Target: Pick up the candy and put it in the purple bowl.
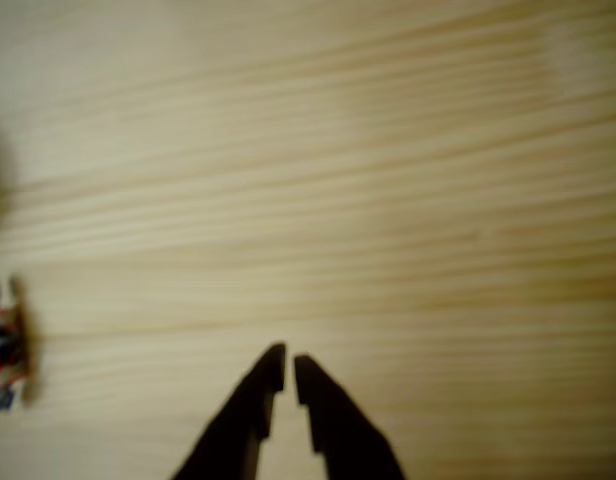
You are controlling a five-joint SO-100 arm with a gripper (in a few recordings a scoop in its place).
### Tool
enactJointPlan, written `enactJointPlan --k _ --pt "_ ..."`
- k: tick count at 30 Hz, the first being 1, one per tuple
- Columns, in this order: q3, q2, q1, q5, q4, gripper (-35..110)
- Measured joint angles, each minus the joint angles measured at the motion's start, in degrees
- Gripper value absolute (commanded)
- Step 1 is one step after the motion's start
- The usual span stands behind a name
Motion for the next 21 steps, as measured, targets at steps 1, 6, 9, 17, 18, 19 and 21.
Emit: enactJointPlan --k 1,6,9,17,18,19,21 --pt "-1.14 -0.53 -0.97 0.62 0.97 0" --pt "-6.94 -6.15 -5.54 4.31 4.57 0" --pt "-9.84 -12.92 -9.49 7.73 5.19 0" --pt "-13.97 -23.03 -15.82 14.41 5.19 0" --pt "-15.21 -23.64 -16.70 14.85 5.19 0" --pt "-16.61 -24.52 -17.49 15.56 5.19 0" --pt "-19.60 -26.54 -18.37 17.05 5.19 0"
